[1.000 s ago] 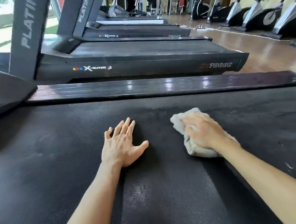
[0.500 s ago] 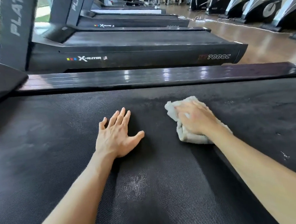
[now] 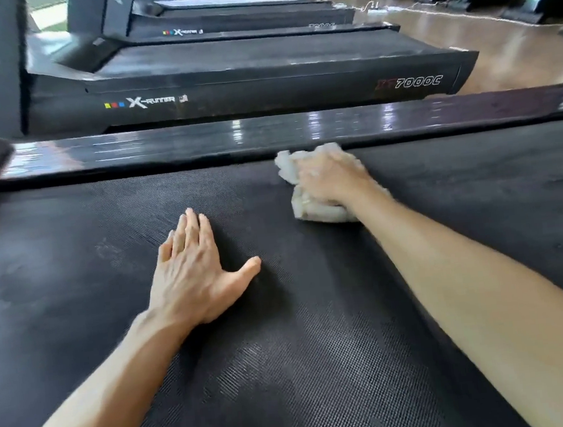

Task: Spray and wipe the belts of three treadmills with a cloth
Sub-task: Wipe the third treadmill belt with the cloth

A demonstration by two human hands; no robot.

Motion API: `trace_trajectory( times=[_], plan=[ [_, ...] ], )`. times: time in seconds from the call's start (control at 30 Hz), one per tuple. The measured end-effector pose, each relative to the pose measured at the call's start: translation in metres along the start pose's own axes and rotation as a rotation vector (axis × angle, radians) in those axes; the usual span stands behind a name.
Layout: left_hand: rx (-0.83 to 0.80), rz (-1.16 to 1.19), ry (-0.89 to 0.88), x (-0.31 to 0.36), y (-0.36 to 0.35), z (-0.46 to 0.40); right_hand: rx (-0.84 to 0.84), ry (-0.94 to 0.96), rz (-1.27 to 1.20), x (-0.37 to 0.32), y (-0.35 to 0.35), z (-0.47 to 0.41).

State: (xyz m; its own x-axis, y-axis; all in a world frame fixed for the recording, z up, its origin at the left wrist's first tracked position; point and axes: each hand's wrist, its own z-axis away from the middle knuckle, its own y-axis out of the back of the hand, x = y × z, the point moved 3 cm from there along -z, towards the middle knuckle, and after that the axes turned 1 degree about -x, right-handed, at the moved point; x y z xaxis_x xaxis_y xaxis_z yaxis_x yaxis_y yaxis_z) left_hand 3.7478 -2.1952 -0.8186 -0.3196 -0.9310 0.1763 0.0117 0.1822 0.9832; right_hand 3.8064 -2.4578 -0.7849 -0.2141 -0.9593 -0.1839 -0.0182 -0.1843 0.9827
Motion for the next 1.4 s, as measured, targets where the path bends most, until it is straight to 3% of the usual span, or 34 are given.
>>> trace_trajectory(
  times=[0.07, 0.13, 0.23, 0.3, 0.4, 0.5, 0.6, 0.7, 0.83, 0.93, 1.03, 1.1, 1.2, 1.3, 1.4],
  plan=[
    [0.010, -0.006, 0.007, -0.001, 0.001, 0.002, 0.055, -0.213, 0.007, 0.019, 0.010, 0.002],
    [-0.006, -0.014, 0.006, 0.000, 0.001, 0.002, 0.109, -0.255, 0.033, -0.009, 0.001, -0.003],
    [-0.015, -0.019, 0.014, 0.000, 0.001, 0.000, 0.139, 0.057, -0.029, -0.093, -0.024, -0.006],
    [-0.030, -0.018, 0.017, 0.000, 0.002, 0.001, 0.074, 0.177, -0.025, -0.116, -0.025, 0.002],
    [-0.018, -0.014, 0.003, -0.001, 0.002, 0.000, 0.001, 0.105, -0.019, -0.070, -0.024, -0.005],
    [-0.011, -0.009, -0.009, 0.000, 0.002, 0.000, 0.061, -0.170, -0.100, 0.009, -0.008, -0.009],
    [-0.018, -0.028, -0.007, -0.001, 0.002, 0.001, 0.116, -0.288, 0.022, 0.024, 0.000, -0.002],
    [-0.002, -0.042, -0.011, 0.000, 0.001, 0.000, 0.159, -0.127, -0.021, -0.038, -0.008, 0.006],
    [-0.028, -0.035, -0.001, -0.001, 0.001, 0.001, 0.034, 0.138, -0.049, -0.113, -0.028, 0.012],
    [-0.011, -0.028, -0.005, -0.002, 0.005, 0.001, -0.003, 0.157, 0.093, -0.062, -0.016, 0.006],
    [-0.037, -0.023, -0.010, 0.002, 0.004, 0.004, 0.026, -0.100, 0.040, 0.023, 0.001, 0.004],
    [-0.030, -0.045, -0.011, 0.003, 0.004, 0.005, 0.051, -0.208, 0.015, 0.036, 0.007, 0.009],
    [-0.042, -0.070, -0.018, 0.005, 0.002, 0.003, 0.166, -0.075, 0.056, -0.021, 0.001, 0.018],
    [-0.051, -0.071, -0.007, 0.006, 0.004, 0.005, 0.056, 0.170, 0.046, -0.085, -0.025, 0.023],
    [-0.043, -0.062, -0.023, 0.003, 0.005, 0.003, 0.001, 0.160, 0.047, -0.060, -0.027, 0.007]
  ],
)
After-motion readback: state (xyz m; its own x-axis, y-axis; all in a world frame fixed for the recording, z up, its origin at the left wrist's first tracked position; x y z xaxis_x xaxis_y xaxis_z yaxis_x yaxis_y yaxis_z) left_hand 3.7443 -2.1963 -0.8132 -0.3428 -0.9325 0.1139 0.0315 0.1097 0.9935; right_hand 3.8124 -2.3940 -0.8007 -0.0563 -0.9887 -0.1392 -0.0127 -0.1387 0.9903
